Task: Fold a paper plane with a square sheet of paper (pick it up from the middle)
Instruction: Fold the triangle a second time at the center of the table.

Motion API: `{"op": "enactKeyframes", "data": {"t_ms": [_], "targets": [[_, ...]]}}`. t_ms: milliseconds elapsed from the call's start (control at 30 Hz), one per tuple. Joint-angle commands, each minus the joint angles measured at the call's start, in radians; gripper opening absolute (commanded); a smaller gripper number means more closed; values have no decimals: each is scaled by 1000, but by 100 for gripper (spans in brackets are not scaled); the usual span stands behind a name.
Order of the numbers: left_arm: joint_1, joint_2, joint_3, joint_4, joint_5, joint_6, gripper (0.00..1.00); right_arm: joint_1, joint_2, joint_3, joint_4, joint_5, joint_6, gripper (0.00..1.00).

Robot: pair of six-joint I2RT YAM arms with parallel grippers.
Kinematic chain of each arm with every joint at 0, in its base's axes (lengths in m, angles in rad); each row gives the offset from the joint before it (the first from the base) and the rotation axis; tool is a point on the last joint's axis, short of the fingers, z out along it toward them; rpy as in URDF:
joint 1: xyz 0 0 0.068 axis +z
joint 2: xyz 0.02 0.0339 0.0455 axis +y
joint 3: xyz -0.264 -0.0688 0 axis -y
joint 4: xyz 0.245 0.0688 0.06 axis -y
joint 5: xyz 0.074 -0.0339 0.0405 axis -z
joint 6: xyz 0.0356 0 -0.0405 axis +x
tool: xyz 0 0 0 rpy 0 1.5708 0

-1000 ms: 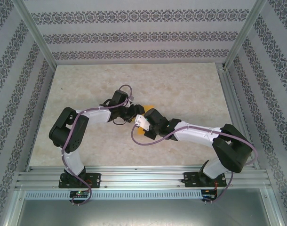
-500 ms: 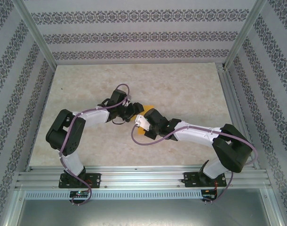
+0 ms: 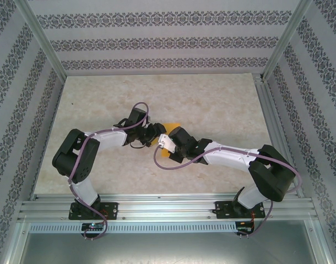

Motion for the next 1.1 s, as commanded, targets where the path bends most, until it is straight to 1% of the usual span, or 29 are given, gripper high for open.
{"op": "enactKeyframes", "data": {"t_ms": [0,100,400,433,500,567,633,767,833,967,1067], "targets": [[-13,29,-1,78,37,-45,60,0,-2,6,1,19,-13,0],[-24,41,-3,91,39,-53,53,1,-5,3,4,19,-14,0],[-27,56,14,91,43,-54,22,2,-6,4,3,23,-1,0],[-27,56,15,93,45,-55,19,1,-8,5,3,23,2,1],[-28,54,17,92,45,-57,14,2,-10,3,9,24,18,8],[-28,54,18,98,47,-66,9,2,-12,-2,22,11,35,13],[-27,54,19,101,49,-73,7,4,-9,0,34,2,61,23],[-28,54,18,110,54,-86,6,9,7,1,65,3,93,32],[-29,54,18,109,54,-89,6,15,26,12,69,4,103,32],[-28,54,23,105,56,-87,6,29,54,27,99,59,122,33],[-27,57,23,102,56,-86,6,32,65,43,100,65,131,34]]}}
